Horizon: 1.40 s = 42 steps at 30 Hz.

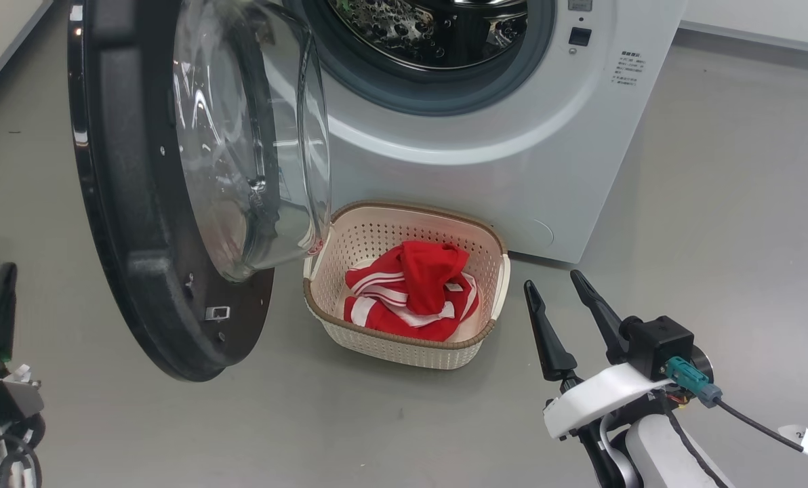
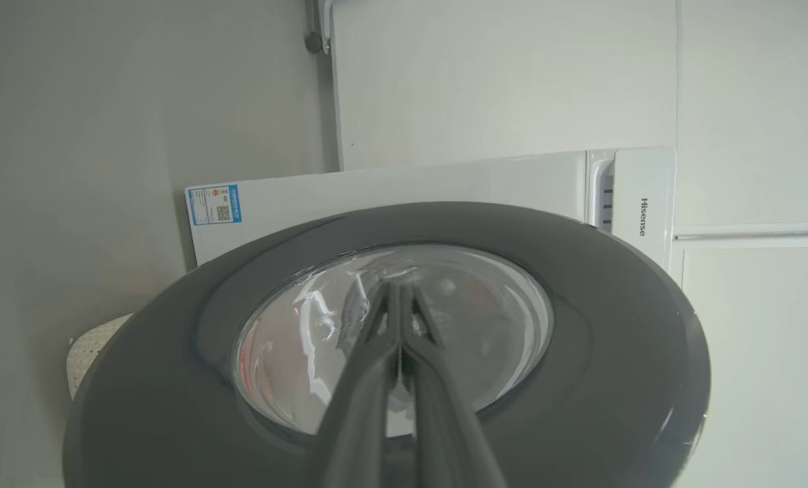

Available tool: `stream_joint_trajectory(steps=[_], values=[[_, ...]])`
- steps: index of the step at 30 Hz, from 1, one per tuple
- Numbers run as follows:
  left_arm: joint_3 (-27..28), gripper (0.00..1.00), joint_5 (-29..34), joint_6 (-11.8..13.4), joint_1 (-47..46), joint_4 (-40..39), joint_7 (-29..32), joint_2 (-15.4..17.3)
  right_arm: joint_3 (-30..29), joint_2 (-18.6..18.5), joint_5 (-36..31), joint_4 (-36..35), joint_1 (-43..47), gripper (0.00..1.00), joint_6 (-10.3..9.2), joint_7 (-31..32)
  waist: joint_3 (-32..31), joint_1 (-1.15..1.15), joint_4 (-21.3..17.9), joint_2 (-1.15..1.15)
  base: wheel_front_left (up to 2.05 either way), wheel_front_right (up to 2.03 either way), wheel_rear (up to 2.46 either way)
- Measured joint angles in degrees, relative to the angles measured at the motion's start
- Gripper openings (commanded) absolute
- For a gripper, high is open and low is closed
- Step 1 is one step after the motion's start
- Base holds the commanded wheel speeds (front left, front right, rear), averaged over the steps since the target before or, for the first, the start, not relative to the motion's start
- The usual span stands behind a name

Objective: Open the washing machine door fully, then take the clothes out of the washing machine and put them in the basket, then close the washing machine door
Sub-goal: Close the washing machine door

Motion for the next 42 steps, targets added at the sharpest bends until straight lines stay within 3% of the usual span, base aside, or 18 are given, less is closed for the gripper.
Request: stream_joint_trajectory(steps=[8, 18, 42], values=[[-2.9, 0.00, -3.8, 1.2, 0.3, -1.1, 9.8, 0.1, 0.1, 0.0, 0.0, 0.0, 0.0, 1.00, 0.00, 0.0, 0.0, 0.00, -0.2, 0.00, 0.00, 0.00, 0.00], [-4.9, 0.00, -6.8, 1.3, 3.5, -3.8, 16.7, 0.1, 0.5, 0.0, 0.0, 0.2, 0.0, 1.00, 0.00, 0.0, -0.2, 0.00, 0.0, 0.00, 0.00, 0.00, 0.00], [-6.9, 0.00, -11.0, 1.8, 7.4, -10.8, 22.2, -2.3, 1.1, 0.0, 0.0, 0.3, -0.2, 1.00, 0.01, 0.0, 0.8, 0.00, -2.1, 0.00, 0.00, 0.00, 0.00]])
